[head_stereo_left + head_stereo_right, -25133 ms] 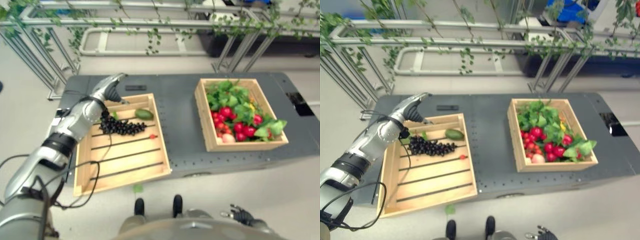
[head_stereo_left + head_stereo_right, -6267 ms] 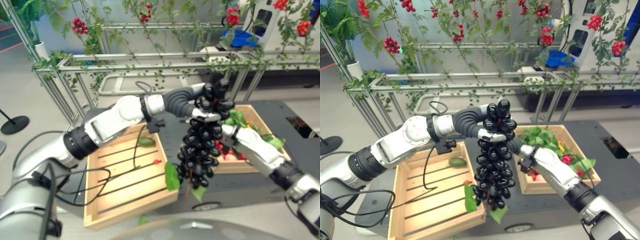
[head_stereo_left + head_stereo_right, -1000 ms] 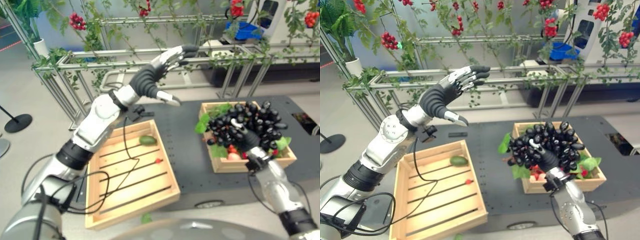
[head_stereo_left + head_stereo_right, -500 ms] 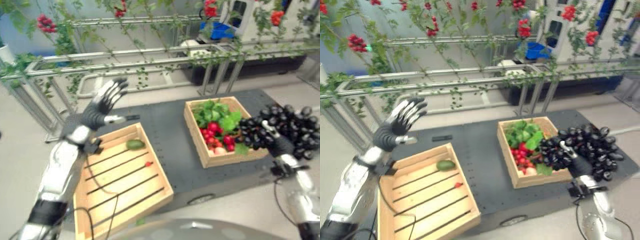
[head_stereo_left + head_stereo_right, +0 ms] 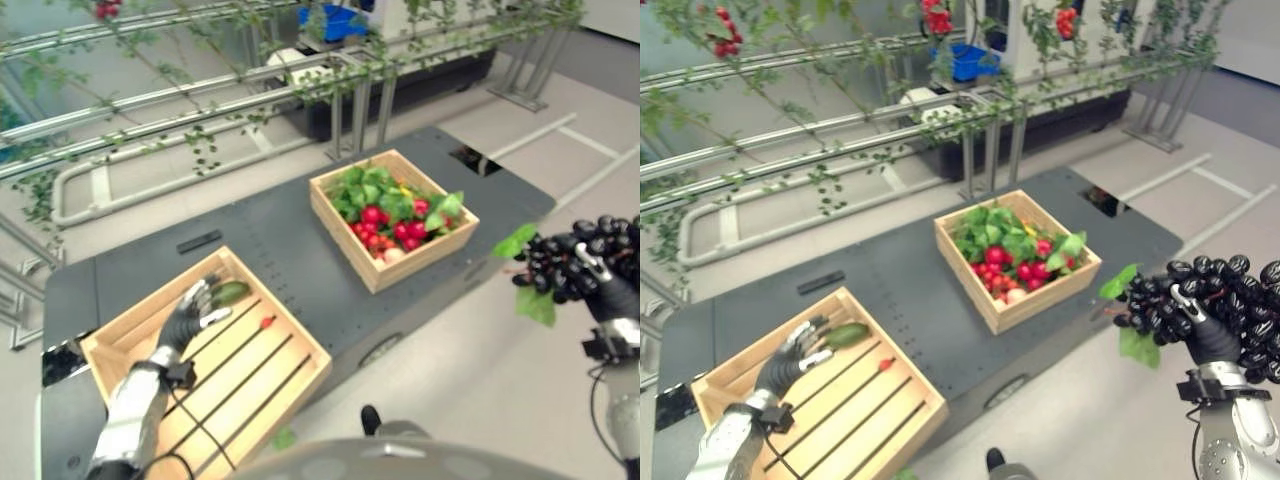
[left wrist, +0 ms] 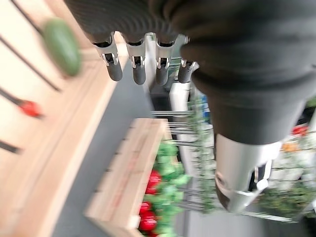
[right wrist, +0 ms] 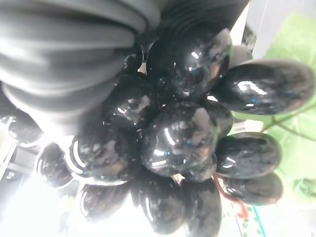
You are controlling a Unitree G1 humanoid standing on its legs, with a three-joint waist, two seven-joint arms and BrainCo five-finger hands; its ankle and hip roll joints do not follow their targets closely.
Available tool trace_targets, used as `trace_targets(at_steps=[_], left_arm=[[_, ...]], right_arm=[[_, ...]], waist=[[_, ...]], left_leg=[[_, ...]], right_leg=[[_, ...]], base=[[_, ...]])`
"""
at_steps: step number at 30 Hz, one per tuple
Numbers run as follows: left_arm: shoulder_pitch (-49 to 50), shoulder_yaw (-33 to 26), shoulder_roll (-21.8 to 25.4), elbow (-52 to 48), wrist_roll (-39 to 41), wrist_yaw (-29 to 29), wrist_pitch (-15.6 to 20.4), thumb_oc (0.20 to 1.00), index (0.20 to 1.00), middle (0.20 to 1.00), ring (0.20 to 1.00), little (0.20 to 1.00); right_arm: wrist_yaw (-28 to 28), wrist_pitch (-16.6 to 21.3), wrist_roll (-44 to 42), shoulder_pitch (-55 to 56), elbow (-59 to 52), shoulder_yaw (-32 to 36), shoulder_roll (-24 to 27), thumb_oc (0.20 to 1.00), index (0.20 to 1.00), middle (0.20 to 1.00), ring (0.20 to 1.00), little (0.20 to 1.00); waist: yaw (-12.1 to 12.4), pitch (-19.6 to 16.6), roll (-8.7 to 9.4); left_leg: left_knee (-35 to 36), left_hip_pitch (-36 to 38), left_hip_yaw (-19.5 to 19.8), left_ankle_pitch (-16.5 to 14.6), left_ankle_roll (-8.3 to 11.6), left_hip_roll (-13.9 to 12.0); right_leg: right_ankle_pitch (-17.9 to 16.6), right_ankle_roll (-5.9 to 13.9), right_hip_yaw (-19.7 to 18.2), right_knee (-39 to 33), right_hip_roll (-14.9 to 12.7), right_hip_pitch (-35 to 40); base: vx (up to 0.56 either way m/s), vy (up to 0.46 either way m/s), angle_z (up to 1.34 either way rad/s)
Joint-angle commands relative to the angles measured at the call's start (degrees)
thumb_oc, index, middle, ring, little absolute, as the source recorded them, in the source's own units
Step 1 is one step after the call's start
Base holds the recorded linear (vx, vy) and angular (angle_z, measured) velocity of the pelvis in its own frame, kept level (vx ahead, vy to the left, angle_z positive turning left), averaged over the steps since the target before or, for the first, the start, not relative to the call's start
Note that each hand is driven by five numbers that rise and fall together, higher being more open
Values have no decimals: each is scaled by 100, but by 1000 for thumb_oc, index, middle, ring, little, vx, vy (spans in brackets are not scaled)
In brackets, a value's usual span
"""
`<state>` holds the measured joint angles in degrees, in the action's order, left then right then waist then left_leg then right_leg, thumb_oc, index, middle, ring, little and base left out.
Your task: Pick up the fruits from the basket on one side to the basket on the other side
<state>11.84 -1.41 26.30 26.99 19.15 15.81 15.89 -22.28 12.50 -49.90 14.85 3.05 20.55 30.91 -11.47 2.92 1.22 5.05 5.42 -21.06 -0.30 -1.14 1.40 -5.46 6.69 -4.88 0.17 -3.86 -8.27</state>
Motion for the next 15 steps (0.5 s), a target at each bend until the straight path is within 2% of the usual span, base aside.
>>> trace_targets(at_steps=[1,2,3,5,6,8,9,10,15], left_arm=[[-162,-77,139,290,-461,-359,261,1000,1000,1000,1000,1000],[-194,-19,116,541,-608,-455,268,1000,1000,1000,1000,1000],[-184,30,139,726,-766,-515,275,1000,1000,1000,1000,1000],[-169,132,151,1000,-1101,-643,315,1000,1000,1000,1000,1000],[-181,269,91,1357,-1318,-653,281,1000,1000,1000,1000,1000],[-210,285,76,1402,-1335,-669,305,1000,1000,1000,1000,1000],[-293,417,-21,1990,-1633,-749,281,1000,1000,1000,1000,1000],[-318,428,-34,2034,-1648,-766,306,1000,1000,1000,1000,1000],[-549,421,-226,2822,-1858,-1009,260,1000,1000,1000,1000,1000]], right_arm=[[36,458,-109,-836,-108,127,231,200,200,200,200,200],[99,502,-102,-941,-109,15,231,200,200,200,200,200],[153,553,-108,-1054,-130,-98,231,200,200,200,200,200],[222,586,-96,-1246,-191,-279,342,200,200,200,200,200],[267,633,-99,-1260,-168,-351,352,200,200,200,200,200],[275,638,-93,-1257,-169,-349,357,200,200,200,200,200],[308,674,-122,-1185,-148,-349,324,200,200,200,200,200],[310,680,-123,-1183,-147,-349,328,200,200,200,200,200],[330,760,-177,-1144,-387,-406,480,200,200,200,200,200]], waist=[[356,143,-17],[416,185,-28],[544,181,-46],[658,161,17],[639,130,92],[658,132,83],[531,64,106],[544,61,99],[378,21,193]], left_leg=[[-628,-374,177,-624,-78,-23],[-622,-395,58,-568,-35,-86],[-627,-338,-76,-639,6,-160],[-630,-300,-394,-652,22,-227],[-620,-256,-504,-662,25,-206],[-622,-252,-518,-663,30,-214],[-670,-221,-550,-740,41,-236],[-685,-227,-562,-752,46,-246],[-1210,-173,-930,-1007,134,-503]], right_leg=[[413,116,1890,934,-626,-238],[499,44,2443,1086,-783,-222],[674,46,2987,1289,-904,-137],[753,28,3605,1389,-1010,45],[744,24,3554,1015,-871,134],[725,19,3545,975,-851,148],[720,-14,3226,811,-632,167],[714,-17,3216,796,-619,168],[731,-109,2944,545,-352,288]], base=[[-191,-4,-119],[-91,9,-110],[-32,-9,-104],[-14,-80,-91],[-10,-111,-134],[38,-99,-97],[70,-110,-35],[114,-160,-15],[95,-115,-31]])
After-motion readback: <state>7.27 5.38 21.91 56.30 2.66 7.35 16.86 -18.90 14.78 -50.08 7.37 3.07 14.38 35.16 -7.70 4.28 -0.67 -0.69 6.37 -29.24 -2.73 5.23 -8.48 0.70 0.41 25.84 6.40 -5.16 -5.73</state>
